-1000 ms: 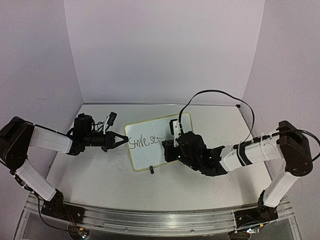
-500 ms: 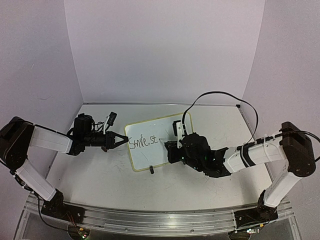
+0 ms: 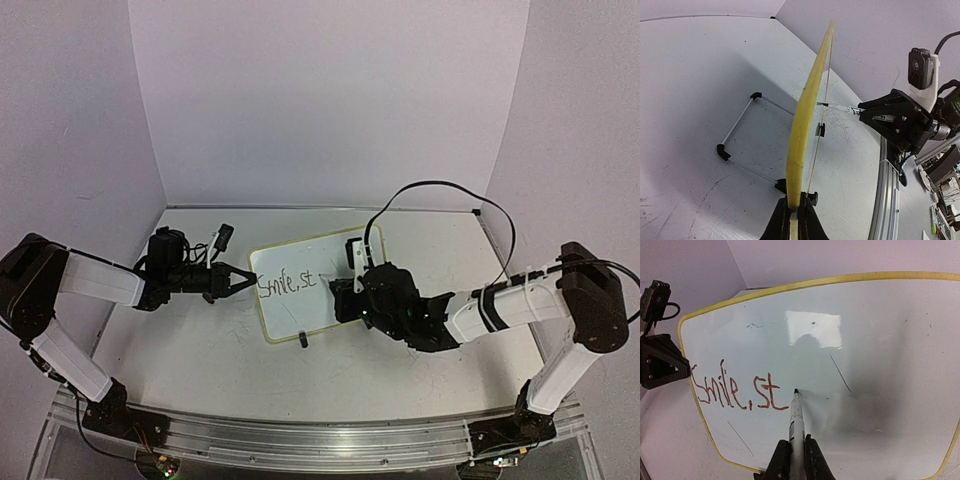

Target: Write a sentence on the whiteboard

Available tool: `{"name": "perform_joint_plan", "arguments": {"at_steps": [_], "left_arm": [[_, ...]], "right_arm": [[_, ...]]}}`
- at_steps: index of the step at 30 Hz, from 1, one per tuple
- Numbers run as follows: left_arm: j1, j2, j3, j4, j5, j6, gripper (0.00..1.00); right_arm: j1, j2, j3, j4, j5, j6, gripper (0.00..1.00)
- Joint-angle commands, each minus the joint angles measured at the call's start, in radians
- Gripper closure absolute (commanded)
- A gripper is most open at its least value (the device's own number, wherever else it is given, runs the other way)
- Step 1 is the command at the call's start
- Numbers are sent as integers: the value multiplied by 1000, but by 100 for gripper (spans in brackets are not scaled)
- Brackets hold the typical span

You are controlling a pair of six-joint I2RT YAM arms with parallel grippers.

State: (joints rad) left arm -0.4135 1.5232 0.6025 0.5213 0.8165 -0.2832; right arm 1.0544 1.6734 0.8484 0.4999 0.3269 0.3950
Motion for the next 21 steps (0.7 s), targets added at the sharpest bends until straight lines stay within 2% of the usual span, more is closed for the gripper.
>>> {"name": "perform_joint_plan", "arguments": {"at_steps": [1, 21], "left_arm": [[-2, -18, 23, -50, -1, 20, 100], [-3, -14, 23, -52, -2, 21, 100]], "right_arm": [[-6, 24, 46, 10, 25, 5, 100], [-5, 26, 34, -18, -10, 18, 100]]}}
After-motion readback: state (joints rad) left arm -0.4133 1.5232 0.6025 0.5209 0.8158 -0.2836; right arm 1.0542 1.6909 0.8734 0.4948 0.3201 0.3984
